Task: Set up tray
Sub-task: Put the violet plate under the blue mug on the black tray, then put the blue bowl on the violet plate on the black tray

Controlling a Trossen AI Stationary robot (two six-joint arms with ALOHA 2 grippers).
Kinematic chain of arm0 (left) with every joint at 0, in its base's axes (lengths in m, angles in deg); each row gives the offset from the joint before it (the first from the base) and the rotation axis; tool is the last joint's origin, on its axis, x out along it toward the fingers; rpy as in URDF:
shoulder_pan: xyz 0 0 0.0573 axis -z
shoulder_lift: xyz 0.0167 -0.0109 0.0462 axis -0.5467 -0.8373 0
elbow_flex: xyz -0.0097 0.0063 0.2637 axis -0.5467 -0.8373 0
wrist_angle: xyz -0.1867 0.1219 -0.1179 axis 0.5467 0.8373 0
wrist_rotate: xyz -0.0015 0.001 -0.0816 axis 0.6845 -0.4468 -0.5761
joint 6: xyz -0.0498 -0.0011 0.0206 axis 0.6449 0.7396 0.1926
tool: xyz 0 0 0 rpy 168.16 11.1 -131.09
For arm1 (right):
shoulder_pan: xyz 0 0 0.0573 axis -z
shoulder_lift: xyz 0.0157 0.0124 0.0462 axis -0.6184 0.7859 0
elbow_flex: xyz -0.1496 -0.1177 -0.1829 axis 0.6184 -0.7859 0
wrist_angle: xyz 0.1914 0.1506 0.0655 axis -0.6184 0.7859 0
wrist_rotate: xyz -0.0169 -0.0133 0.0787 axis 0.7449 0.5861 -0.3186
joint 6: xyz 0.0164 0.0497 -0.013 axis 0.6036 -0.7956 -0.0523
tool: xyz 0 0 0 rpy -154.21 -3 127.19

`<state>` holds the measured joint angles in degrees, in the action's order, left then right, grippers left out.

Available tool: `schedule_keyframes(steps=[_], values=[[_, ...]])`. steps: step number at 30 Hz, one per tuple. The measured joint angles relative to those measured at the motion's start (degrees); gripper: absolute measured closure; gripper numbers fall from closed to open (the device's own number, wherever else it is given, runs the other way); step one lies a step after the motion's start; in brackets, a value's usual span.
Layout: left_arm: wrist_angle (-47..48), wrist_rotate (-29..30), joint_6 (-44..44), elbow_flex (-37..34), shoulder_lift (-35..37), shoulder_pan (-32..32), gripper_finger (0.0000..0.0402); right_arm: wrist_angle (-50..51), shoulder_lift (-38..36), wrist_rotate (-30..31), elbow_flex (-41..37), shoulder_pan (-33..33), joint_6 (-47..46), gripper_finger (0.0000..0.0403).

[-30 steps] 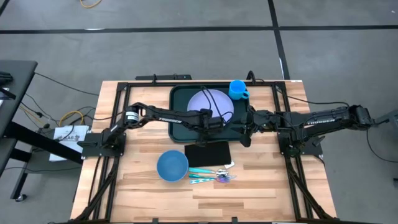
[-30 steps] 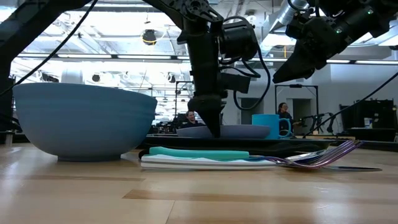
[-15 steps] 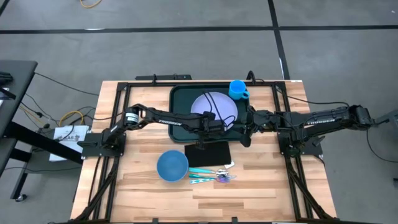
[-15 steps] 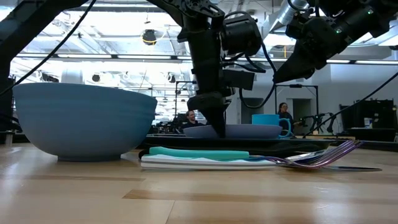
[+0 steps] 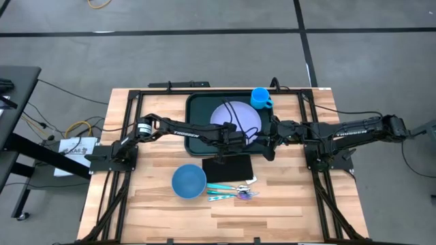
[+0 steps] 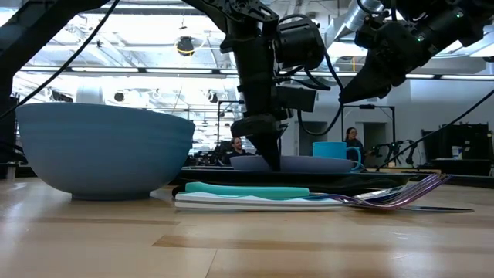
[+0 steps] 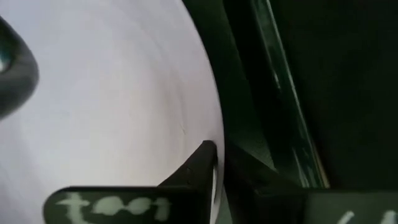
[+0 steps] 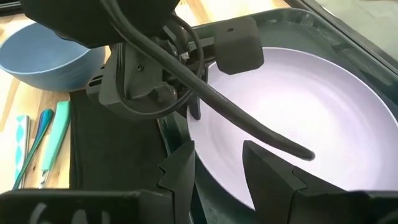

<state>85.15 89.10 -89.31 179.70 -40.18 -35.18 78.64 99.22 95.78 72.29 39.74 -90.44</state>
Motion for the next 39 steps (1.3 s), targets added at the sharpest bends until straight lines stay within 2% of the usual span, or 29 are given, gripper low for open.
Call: schedule_keyframes(steps=[15, 19, 26, 30, 39], values=[[0.0, 1.6, 1.0, 0.0, 0.0, 0.1, 0.0347, 0.1, 0.0, 0.0, 0.0, 0.0, 0.0, 0.0276], [0.5, 2.9, 2.0, 0.0, 0.0, 0.1, 0.0327, 0.1, 0.0, -0.1, 0.0, 0.0, 0.0, 0.0276], [1.7, 0.7, 2.2, 0.0, 0.0, 0.2, 0.0290, 0.1, 0.0, -0.1, 0.0, 0.0, 0.0, 0.0276], [2.1, 1.4, 2.2, 0.1, 0.0, 0.6, 0.0278, 0.1, 0.0, -0.1, 0.0, 0.0, 0.0, 0.0276], [13.9, 6.2, 3.3, 8.0, 0.1, 1.7, 0.0265, 0.3, 0.0, -0.1, 0.0, 0.0, 0.0, 0.0276]])
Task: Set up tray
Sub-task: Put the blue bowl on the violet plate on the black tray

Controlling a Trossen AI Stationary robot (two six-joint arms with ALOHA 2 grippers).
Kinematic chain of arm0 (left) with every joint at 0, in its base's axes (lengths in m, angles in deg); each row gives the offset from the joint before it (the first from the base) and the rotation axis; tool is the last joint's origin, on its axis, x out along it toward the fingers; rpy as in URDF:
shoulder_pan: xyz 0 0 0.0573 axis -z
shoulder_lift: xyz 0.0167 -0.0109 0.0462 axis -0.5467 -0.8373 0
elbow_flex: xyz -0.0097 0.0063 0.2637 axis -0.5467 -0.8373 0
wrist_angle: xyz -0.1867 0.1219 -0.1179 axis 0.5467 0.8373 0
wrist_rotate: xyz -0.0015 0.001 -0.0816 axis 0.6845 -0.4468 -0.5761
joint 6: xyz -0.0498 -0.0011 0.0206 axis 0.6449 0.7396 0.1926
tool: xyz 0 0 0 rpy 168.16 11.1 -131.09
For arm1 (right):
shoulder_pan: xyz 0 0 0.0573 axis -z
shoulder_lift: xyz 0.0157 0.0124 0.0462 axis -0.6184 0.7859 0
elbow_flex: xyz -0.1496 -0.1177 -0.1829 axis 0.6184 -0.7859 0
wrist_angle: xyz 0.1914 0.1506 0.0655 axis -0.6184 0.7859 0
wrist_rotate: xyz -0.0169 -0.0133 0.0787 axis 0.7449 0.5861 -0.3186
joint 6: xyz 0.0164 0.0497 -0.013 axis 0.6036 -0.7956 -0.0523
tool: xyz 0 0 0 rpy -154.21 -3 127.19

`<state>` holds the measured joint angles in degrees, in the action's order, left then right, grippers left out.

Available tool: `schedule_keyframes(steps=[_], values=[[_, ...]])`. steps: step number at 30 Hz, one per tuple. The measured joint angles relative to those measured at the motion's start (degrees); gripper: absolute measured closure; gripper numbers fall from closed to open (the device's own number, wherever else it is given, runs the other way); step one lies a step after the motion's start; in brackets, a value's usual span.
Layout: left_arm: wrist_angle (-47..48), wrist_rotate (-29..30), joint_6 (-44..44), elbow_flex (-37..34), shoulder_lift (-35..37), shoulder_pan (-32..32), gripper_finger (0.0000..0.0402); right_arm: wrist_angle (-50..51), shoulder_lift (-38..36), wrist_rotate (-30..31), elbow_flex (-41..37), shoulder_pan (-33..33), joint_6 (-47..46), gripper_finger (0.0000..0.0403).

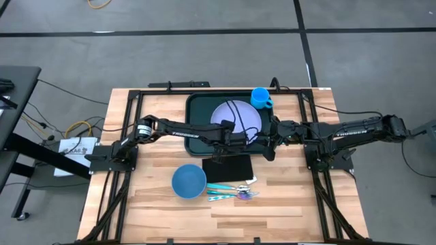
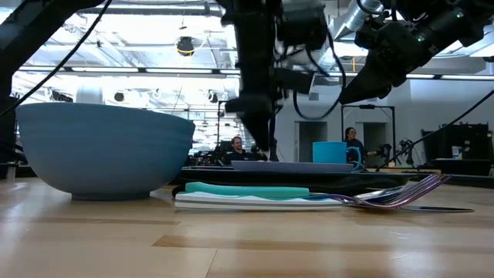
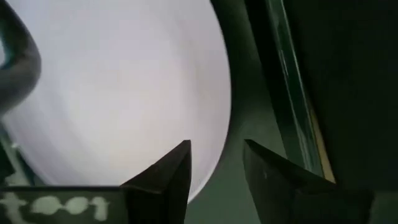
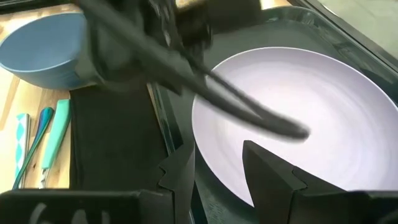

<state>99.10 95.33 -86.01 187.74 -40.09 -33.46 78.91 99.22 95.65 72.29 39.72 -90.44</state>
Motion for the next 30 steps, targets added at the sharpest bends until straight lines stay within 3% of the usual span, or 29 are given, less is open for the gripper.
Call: schedule_keyframes(steps=[5, 13, 16, 23, 30], values=[[10.8, -2.4, 3.1, 6.2, 0.5, -0.4, 0.0264, 0.7, 0.0, 0.0, 0.0, 0.0, 0.0, 0.0276], [25.7, -20.3, 8.5, 9.2, 8.6, -3.8, 0.0264, 1.3, 0.0, 0.0, 0.0, 0.0, -0.2, 0.0276], [26.8, -23.2, 8.9, 7.8, 14.2, -3.5, 0.0264, 1.5, 0.2, 0.0, 0.0, 0.0, -1.4, 0.0276], [17.2, -19.6, 14.8, -6.8, 32.4, 0.4, 0.0264, 1.6, 0.2, 0.1, 0.0, -1.4, -3.0, 0.0276], [-4.7, -14.3, 20.9, -34.8, 53.7, 4.3, 0.0264, 0.3, 0.2, 0.1, 0.0, -3.4, -3.0, 0.0276]])
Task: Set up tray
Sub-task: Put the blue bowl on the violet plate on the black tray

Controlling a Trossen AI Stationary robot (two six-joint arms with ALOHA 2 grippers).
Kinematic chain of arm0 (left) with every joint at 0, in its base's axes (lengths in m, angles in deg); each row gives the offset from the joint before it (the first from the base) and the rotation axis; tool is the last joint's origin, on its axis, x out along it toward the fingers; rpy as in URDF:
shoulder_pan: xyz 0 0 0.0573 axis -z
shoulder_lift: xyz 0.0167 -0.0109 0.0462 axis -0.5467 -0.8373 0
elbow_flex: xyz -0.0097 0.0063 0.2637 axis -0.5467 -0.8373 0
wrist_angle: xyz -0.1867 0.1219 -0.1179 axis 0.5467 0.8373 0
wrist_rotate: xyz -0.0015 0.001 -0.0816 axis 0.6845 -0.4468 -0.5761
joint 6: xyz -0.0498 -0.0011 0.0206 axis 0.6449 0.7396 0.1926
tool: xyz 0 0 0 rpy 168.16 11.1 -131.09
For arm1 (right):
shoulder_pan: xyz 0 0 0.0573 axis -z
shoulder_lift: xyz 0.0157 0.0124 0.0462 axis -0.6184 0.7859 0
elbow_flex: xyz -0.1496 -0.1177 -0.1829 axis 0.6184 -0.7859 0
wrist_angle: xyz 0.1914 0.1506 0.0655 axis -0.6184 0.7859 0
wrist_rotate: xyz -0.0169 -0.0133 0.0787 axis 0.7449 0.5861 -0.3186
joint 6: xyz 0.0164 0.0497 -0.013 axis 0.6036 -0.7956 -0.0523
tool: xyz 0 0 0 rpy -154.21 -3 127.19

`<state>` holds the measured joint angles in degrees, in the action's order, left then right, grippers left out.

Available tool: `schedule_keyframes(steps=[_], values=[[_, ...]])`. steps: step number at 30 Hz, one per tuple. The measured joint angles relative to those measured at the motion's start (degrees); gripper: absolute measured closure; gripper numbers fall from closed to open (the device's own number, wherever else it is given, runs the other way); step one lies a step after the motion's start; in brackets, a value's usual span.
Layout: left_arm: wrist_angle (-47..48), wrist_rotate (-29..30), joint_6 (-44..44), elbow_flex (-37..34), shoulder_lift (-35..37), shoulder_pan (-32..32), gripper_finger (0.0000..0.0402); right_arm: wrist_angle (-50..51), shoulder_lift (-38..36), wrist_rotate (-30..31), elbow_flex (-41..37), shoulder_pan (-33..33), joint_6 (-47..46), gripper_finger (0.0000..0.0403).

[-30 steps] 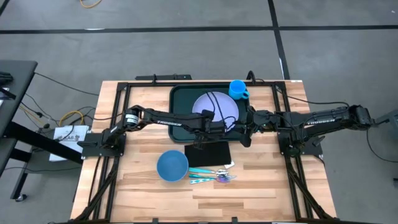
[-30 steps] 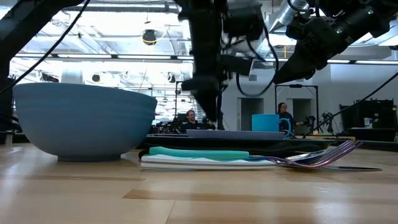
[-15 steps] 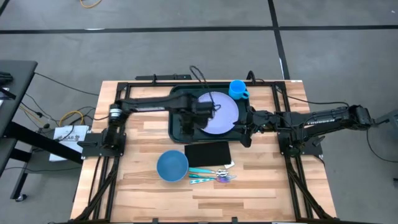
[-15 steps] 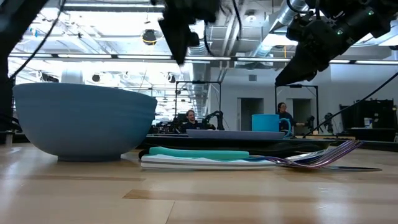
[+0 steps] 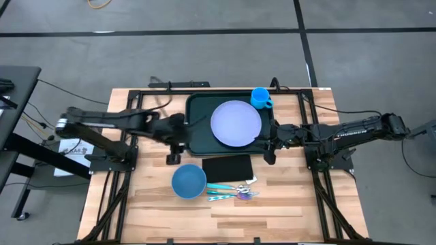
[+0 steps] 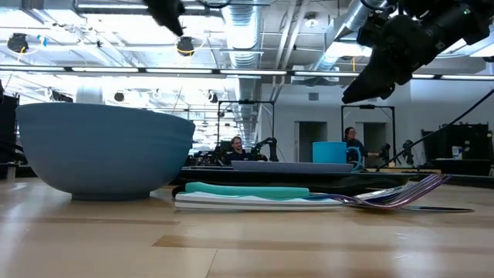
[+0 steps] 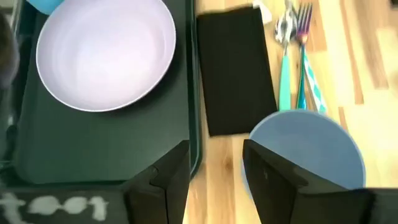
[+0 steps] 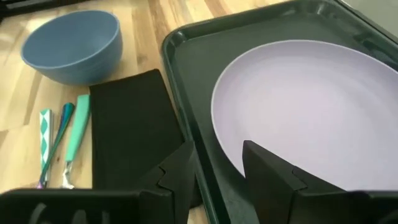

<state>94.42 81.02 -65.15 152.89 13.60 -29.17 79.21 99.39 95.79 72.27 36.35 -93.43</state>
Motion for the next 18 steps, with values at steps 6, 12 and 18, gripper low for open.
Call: schedule_keyframes(steps=[6, 12, 18], values=[[-10.8, 1.2, 7.9, -15.9, 9.3, 1.4, 0.0264, -1.3, 0.0, 0.0, 0.0, 0.0, 0.0, 0.0276], [-9.2, 0.1, 10.5, -18.4, 7.8, 2.9, 0.0264, -1.4, 0.0, 0.0, 0.0, 0.0, 0.0, 0.0276], [-9.4, -4.2, 9.4, -18.5, 2.4, 6.8, 0.0264, -1.3, 0.0, 0.0, 0.0, 0.0, 0.0, 0.0276]])
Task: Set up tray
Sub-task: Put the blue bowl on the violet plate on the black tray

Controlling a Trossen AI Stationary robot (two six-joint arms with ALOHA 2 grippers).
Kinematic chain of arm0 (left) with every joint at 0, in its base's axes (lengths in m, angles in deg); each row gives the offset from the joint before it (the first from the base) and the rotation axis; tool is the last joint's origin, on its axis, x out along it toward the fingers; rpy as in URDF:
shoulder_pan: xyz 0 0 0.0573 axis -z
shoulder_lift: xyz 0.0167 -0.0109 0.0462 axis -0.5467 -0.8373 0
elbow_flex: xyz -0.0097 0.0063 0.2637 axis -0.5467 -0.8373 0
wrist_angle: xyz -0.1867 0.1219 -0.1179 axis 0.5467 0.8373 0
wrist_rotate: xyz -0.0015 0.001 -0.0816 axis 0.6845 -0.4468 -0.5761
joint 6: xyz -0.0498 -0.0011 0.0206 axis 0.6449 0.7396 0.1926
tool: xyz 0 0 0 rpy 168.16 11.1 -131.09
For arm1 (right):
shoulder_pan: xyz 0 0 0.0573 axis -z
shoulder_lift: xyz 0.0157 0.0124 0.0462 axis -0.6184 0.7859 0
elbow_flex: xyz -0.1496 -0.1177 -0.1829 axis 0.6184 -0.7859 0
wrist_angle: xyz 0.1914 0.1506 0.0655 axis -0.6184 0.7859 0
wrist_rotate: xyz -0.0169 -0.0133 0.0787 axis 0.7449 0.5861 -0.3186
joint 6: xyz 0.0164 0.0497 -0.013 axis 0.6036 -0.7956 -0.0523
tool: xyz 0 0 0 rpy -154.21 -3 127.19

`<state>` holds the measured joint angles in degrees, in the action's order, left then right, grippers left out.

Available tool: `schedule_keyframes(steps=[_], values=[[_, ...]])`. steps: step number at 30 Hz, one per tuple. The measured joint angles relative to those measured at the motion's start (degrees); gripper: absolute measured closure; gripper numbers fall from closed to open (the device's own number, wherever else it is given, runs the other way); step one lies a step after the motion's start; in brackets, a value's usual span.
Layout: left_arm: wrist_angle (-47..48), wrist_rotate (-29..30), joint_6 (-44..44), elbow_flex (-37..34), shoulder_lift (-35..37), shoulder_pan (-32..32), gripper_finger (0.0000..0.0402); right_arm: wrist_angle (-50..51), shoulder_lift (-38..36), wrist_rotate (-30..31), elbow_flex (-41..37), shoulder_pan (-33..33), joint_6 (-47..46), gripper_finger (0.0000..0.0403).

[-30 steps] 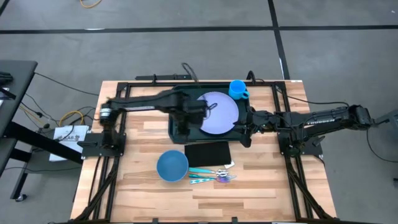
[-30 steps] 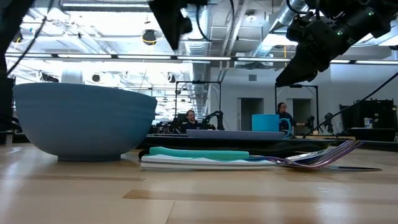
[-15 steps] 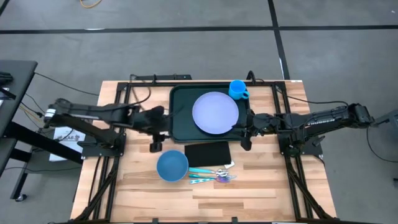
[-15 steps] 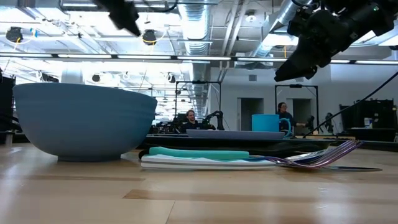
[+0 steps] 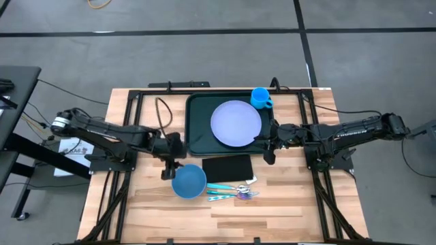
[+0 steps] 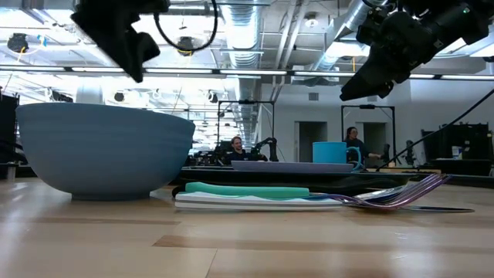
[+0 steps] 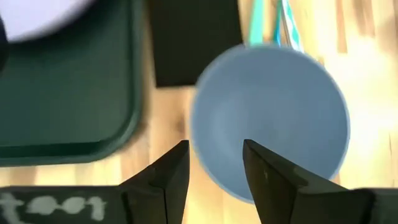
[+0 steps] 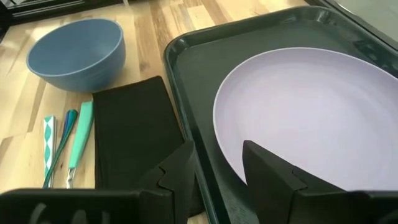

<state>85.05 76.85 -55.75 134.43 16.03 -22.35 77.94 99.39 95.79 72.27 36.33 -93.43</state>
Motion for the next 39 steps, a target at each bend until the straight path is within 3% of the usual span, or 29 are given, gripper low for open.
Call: schedule_keyframes(steps=[14, 39], values=[[1.0, 1.4, -1.1, 0.0, -10.5, 0.0, 0.0264, 0.1, 0.0, 0.0, 0.0, 0.0, 0.0, 0.0276], [1.1, 0.3, 0.5, 0.1, -11.2, -0.6, 0.0264, 0.3, 0.0, 0.0, 0.0, 0.0, 0.0, 0.0276]])
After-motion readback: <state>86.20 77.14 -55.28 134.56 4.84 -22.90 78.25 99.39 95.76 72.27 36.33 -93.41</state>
